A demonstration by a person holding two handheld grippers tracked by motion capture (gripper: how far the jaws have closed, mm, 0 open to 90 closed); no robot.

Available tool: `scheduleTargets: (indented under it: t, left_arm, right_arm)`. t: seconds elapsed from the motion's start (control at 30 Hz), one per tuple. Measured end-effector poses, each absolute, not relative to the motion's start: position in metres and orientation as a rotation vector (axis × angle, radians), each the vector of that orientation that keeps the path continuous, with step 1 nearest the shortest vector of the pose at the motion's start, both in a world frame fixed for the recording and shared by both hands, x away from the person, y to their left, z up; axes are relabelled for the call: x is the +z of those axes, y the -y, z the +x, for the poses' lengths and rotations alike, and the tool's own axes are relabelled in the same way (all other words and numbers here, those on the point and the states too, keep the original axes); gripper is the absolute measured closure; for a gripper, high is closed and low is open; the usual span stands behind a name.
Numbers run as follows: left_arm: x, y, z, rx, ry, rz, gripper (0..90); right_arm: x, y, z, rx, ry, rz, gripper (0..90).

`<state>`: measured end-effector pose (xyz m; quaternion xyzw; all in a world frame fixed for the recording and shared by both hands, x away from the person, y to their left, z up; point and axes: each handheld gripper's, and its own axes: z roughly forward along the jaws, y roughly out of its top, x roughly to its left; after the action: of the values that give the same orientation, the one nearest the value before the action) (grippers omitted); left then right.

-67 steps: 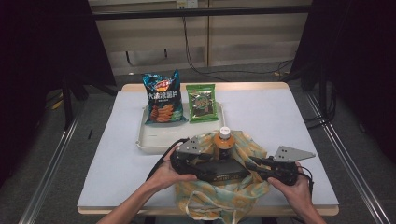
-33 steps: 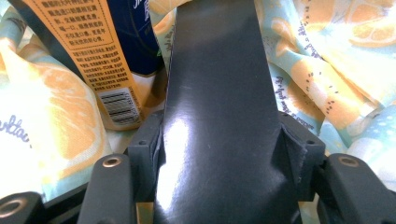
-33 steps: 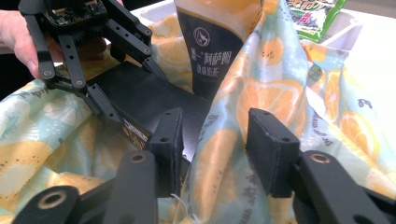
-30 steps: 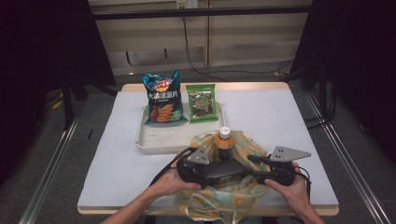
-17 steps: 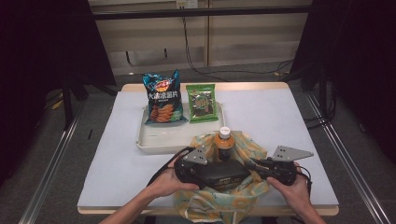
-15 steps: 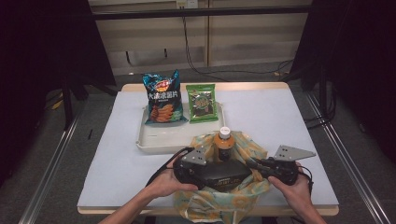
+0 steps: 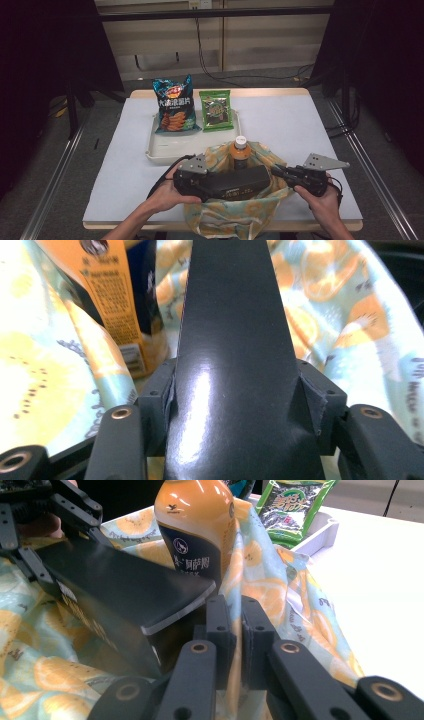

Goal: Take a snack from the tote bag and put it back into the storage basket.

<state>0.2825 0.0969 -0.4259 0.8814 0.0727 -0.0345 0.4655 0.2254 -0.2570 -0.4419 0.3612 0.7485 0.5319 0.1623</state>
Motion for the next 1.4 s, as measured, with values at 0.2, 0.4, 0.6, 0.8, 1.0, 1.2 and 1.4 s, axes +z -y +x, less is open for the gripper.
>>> scheduleTargets:
  t: [0.2,0.4,0.6,0.8,1.0,1.2,1.4]
  left_arm:
    - [-0.417,-0.098,0.283,-0.104,-0.191,2.106,43.4]
    - [-0.408,-0.097,0.285,-0.094,-0.186,2.077,43.3]
    - [-0.398,-0.093,0.286,-0.100,-0.184,2.035,43.3]
    - [-0.390,-0.093,0.287,-0.090,-0.177,2.012,43.3]
    - [-0.380,-0.099,0.287,-0.081,-0.162,2.000,43.2]
    - [-0.375,-0.104,0.287,-0.079,-0.151,2.028,43.3]
    - [-0.368,-0.113,0.286,-0.092,-0.148,2.010,43.2]
  right_arm:
    - [-0.444,0.257,0.225,1.507,-2.160,1.028,85.7]
    - [-0.444,0.256,0.226,1.518,-2.166,1.016,84.4]
    - [-0.445,0.258,0.227,1.516,-2.167,1.024,83.6]
    - [-0.445,0.253,0.225,1.513,-2.191,0.994,83.1]
    - [-0.446,0.253,0.226,1.507,-2.209,0.987,70.7]
    - [-0.444,0.252,0.225,1.521,-2.194,0.980,48.9]
    - [-0.439,0.253,0.224,1.553,-2.132,0.979,23.7]
